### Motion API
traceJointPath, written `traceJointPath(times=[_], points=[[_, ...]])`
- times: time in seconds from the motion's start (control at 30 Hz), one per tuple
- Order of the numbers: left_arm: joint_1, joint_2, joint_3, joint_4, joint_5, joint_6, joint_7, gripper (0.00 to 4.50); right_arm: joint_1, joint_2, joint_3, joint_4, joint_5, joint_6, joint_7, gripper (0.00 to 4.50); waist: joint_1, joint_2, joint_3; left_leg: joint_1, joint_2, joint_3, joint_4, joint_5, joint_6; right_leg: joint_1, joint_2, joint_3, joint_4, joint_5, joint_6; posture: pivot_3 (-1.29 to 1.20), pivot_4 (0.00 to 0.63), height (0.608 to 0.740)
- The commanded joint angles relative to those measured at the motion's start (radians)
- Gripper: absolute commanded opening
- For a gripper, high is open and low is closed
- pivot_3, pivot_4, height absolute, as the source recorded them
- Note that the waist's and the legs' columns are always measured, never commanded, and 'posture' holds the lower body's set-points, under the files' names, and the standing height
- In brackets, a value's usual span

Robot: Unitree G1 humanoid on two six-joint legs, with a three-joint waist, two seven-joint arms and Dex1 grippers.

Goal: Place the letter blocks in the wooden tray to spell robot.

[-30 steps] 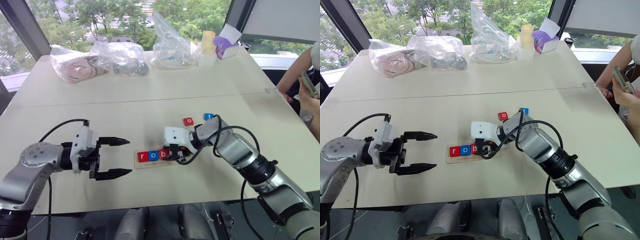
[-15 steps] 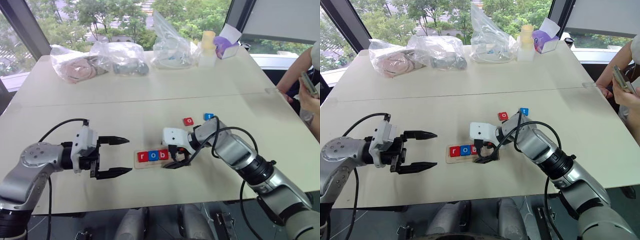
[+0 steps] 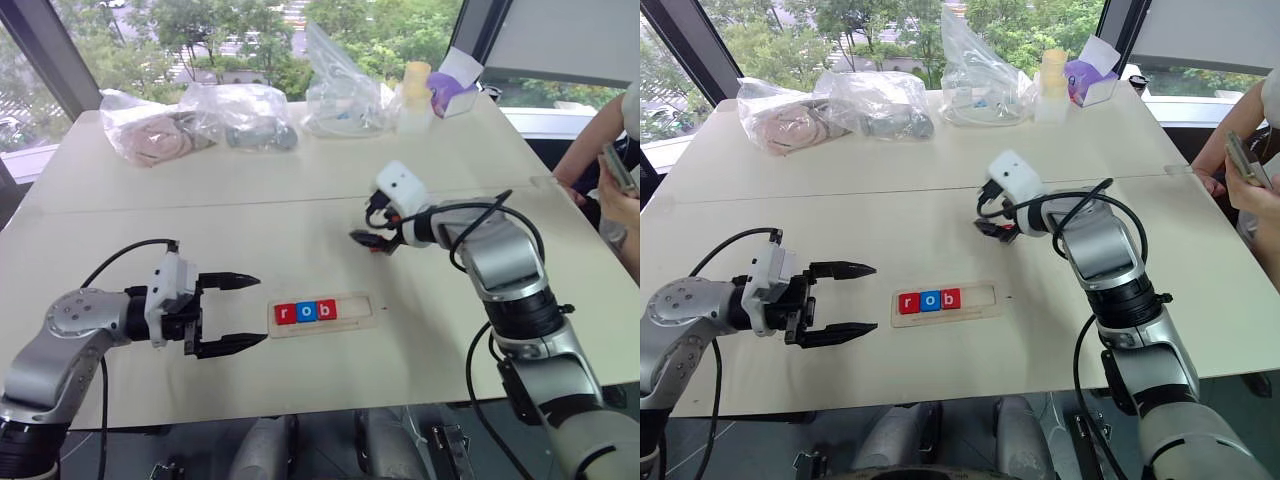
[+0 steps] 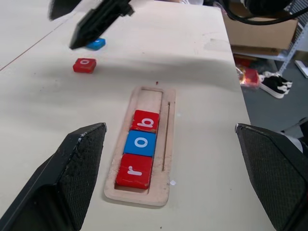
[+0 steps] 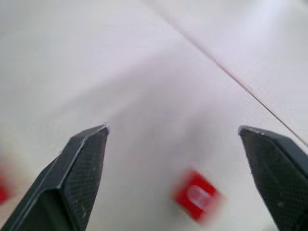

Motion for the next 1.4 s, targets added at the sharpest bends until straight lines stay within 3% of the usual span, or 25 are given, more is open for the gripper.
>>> traceJointPath(times=[0.03,0.27,0.77,0.9,1.0,1.03,1.23,1.33,1.4], points=[[-0.014,-0.011,-0.009,-0.015,0.006,-0.022,0.003,4.50,0.010,0.051,-0.049,-0.020,-0.013,0.089,-0.125,4.43,-0.001,0.000,0.000,0.000,0.000,0.000,-0.001,0.000,0.000,0.000,0.000,0.000,0.000,0.000,0.000,0.00,0.150,0.740],[-0.059,-0.037,-0.048,0.015,0.027,-0.040,0.001,4.50,0.046,0.182,-0.097,0.000,-0.017,0.173,-0.308,4.43,-0.005,0.000,0.000,0.000,0.000,0.000,-0.001,0.000,-0.001,-0.002,0.001,0.000,0.000,0.002,0.002,0.00,0.150,0.740],[-0.053,-0.038,-0.047,-0.009,0.025,-0.042,0.016,4.50,0.042,0.264,-0.066,0.156,0.034,0.099,-0.395,4.43,-0.009,0.000,-0.001,0.000,0.000,0.000,-0.001,0.001,0.000,-0.001,0.002,0.000,0.001,0.002,0.003,0.00,0.150,0.740],[-0.055,-0.038,-0.043,-0.017,0.022,-0.039,0.023,4.50,0.046,0.263,-0.046,0.164,0.031,0.086,-0.403,3.16,-0.012,0.001,-0.001,0.002,0.000,0.000,-0.001,0.001,0.000,0.001,0.002,0.000,0.002,0.002,0.003,0.00,0.150,0.740],[-0.056,-0.043,-0.047,-0.020,0.024,-0.041,0.029,4.50,0.052,0.259,-0.041,0.150,0.033,0.093,-0.406,1.50,-0.010,0.000,-0.001,0.003,0.000,0.000,-0.001,0.001,0.000,0.002,0.002,0.000,0.002,0.002,0.003,0.00,0.150,0.740],[-0.055,-0.045,-0.048,-0.021,0.024,-0.042,0.030,4.50,0.056,0.257,-0.038,0.137,0.035,0.103,-0.405,1.14,-0.009,0.000,-0.001,0.004,0.000,0.000,-0.001,0.001,0.000,0.002,0.002,0.000,0.002,0.002,0.003,0.00,0.150,0.740],[-0.053,-0.064,-0.068,-0.029,0.030,-0.047,0.042,4.50,0.136,0.160,-0.053,-0.068,0.057,0.264,-0.388,1.15,0.002,0.000,-0.001,0.003,0.000,0.000,-0.001,0.001,0.000,0.003,0.002,0.000,0.001,0.002,0.003,0.00,0.150,0.740],[-0.051,-0.087,-0.088,-0.034,0.035,-0.056,0.056,4.50,0.250,0.095,-0.114,-0.296,0.101,0.444,-0.372,1.15,0.005,0.000,-0.001,0.002,0.000,-0.001,-0.001,0.001,0.000,0.003,0.001,-0.001,0.000,0.002,0.003,0.00,0.150,0.740],[-0.051,-0.097,-0.095,-0.036,0.033,-0.055,0.061,4.50,0.330,0.091,-0.161,-0.390,0.132,0.469,-0.372,1.15,0.003,0.000,-0.002,0.001,0.000,-0.002,-0.001,0.000,0.000,0.002,0.001,-0.001,-0.001,0.002,0.003,0.00,0.150,0.740]])
